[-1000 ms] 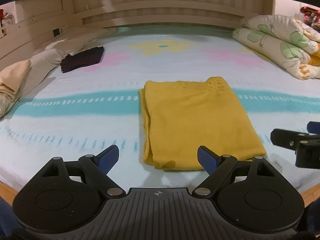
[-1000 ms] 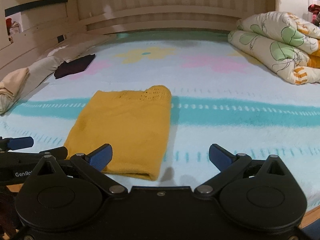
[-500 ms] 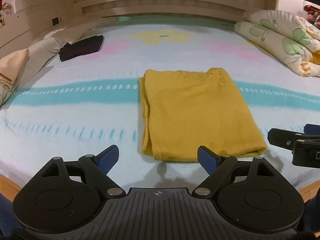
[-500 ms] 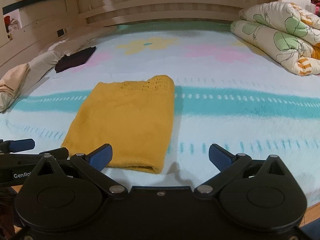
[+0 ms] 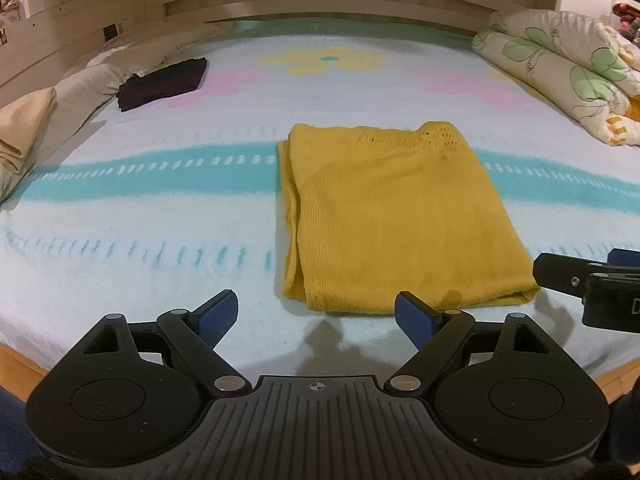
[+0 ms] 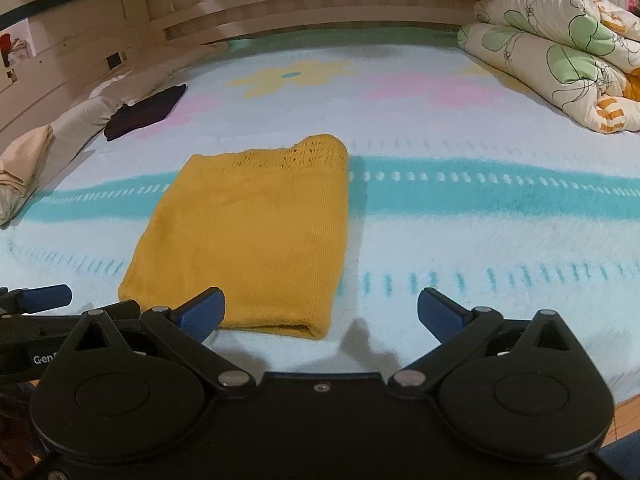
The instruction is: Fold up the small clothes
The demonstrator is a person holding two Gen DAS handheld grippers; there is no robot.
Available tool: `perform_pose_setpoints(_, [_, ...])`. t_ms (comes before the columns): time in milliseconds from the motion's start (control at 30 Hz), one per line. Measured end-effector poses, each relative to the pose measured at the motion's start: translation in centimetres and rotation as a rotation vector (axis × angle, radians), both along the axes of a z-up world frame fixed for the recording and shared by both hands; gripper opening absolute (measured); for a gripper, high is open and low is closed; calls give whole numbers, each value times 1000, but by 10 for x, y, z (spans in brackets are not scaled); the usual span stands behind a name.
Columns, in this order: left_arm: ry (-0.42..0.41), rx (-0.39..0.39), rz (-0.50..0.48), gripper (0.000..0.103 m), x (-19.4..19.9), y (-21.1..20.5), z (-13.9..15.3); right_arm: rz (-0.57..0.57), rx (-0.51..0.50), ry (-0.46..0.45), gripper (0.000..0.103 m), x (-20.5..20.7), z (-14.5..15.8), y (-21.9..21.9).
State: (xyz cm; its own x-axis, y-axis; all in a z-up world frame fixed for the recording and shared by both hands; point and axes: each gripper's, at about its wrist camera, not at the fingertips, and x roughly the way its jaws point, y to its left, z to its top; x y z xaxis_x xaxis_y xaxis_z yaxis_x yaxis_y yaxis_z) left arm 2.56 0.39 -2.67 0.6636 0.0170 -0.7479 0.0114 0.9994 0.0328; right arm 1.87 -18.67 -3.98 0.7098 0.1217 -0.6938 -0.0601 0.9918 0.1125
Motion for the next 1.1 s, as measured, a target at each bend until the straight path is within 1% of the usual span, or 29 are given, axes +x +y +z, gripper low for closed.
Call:
perform_pose_setpoints(233, [16, 9, -1, 86, 3, -2, -4, -15, 6, 10, 102, 2, -1, 1])
perform_pose_setpoints(533, [28, 19, 1, 86, 4, -1, -7, -37, -12, 17, 102, 5, -4, 2])
perform_pose_setpoints(1100, [39, 21, 0, 86, 5, 1, -8, -35, -10, 23, 102, 6, -5, 4])
